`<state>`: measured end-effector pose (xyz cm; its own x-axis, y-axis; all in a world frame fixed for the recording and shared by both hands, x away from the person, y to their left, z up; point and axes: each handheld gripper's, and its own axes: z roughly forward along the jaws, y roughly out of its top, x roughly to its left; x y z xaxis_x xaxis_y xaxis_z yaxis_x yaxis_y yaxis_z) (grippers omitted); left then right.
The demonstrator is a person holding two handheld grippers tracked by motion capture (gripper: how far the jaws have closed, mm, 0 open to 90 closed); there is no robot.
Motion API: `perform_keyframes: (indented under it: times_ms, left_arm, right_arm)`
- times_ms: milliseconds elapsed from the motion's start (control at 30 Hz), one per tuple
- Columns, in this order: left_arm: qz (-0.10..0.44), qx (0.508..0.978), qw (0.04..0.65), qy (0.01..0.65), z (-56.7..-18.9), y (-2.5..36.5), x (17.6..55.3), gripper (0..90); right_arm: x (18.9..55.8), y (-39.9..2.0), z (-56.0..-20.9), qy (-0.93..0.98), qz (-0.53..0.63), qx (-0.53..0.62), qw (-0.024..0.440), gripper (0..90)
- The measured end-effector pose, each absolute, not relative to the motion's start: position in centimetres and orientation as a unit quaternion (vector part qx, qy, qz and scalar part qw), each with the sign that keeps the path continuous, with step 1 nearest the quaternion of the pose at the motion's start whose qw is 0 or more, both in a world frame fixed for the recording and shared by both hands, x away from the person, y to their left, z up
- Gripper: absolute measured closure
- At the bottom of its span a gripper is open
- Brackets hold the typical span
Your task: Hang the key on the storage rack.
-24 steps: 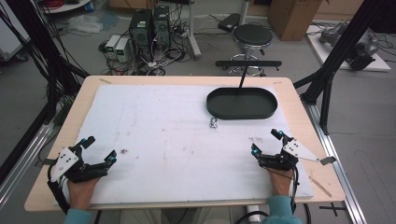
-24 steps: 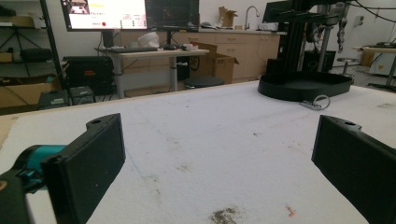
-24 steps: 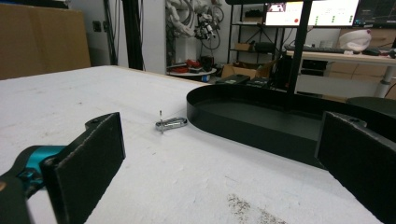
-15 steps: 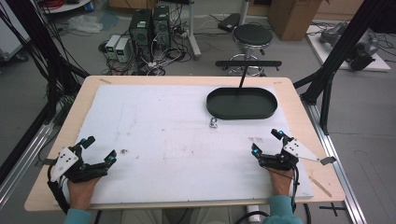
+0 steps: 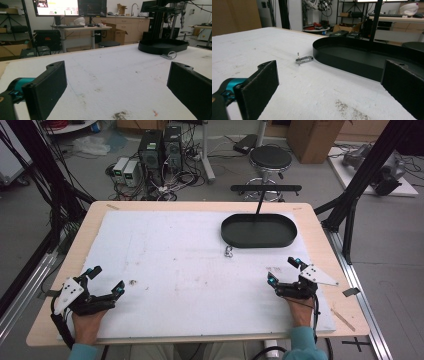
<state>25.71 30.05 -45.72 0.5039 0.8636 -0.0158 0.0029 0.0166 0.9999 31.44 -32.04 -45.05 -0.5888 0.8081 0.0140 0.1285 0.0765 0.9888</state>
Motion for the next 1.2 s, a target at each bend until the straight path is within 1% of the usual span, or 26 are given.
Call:
perform_keyframes:
  times_ms: [100,167,200,233,267,300,400,533,567,600,633,667,700,867,900,967,1033,1200]
  left_arm:
    - [0.348,0.608,0.618,0.356,-45.7,30.0,25.7,3.1]
    - [0.348,0.608,0.618,0.356,-45.7,30.0,25.7,3.1]
    - [0.348,0.608,0.618,0.357,-45.7,30.0,25.7,3.1]
    - [0.348,0.608,0.618,0.357,-45.7,30.0,25.7,3.1]
    - [0.348,0.608,0.618,0.357,-45.7,30.0,25.7,3.1]
    - [0.348,0.608,0.618,0.356,-45.7,30.0,25.7,3.1]
    - [0.348,0.609,0.618,0.356,-45.7,30.0,25.7,3.1]
    - [0.348,0.608,0.618,0.357,-45.7,30.0,25.7,3.1]
    - [0.348,0.608,0.618,0.357,-45.7,30.0,25.7,3.1]
    - [0.348,0.609,0.618,0.356,-45.7,30.0,25.7,3.1]
    - [0.348,0.608,0.617,0.357,-45.7,30.0,25.7,3.1]
    - [0.348,0.608,0.618,0.357,-45.7,30.0,25.7,3.1]
    - [0.348,0.609,0.618,0.356,-45.7,30.0,25.7,3.1]
    - [0.348,0.609,0.618,0.356,-45.7,30.0,25.7,3.1]
    - [0.348,0.608,0.618,0.357,-45.7,30.0,25.7,3.1]
    - [0.349,0.608,0.617,0.357,-45.7,30.0,25.7,3.1]
    - [0.348,0.608,0.618,0.357,-45.7,30.0,25.7,3.1]
    - [0.348,0.609,0.617,0.357,-45.7,30.0,25.7,3.1]
  right_arm:
    - [31.8,-32.1,-44.6,0.676,0.583,0.349,0.285,0.7]
    - [32.3,-31.9,-43.4,0.69,0.574,0.34,0.281,0.7]
    - [32.3,-31.9,-43.4,0.69,0.574,0.34,0.281,0.7]
    - [32.8,-31.7,-42.5,0.702,0.567,0.335,0.271,0.7]
    - [32.8,-31.7,-42.5,0.702,0.567,0.335,0.271,0.7]
    - [33.3,-31.3,-41.6,0.71,0.564,0.327,0.266,0.7]
    - [34.3,-30.7,-40.1,0.728,0.549,0.315,0.263,0.7]
    - [35.2,-30.1,-39.1,0.742,0.542,0.302,0.255,0.7]
    - [35.8,-29.8,-38.7,0.751,0.535,0.299,0.245,0.7]
    - [35.8,-29.8,-38.7,0.751,0.535,0.299,0.245,0.7]
    - [36.5,-29.3,-38.4,0.761,0.529,0.297,0.229,0.7]
    - [36.5,-29.3,-38.4,0.761,0.529,0.297,0.229,0.7]
    - [37.2,-28.9,-38.2,0.776,0.517,0.291,0.216,0.7]
    - [38.2,-27.9,-38.0,0.797,0.493,0.285,0.202,0.7]
    - [38.8,-27.4,-37.9,0.808,0.481,0.283,0.189,0.8]
    - [38.9,-27.2,-37.9,0.812,0.477,0.281,0.184,0.7]
    - [39.7,-26.4,-37.8,0.83,0.46,0.269,0.167,0.7]
    - [40.6,-25.5,-37.4,0.845,0.445,0.256,0.152,0.7]
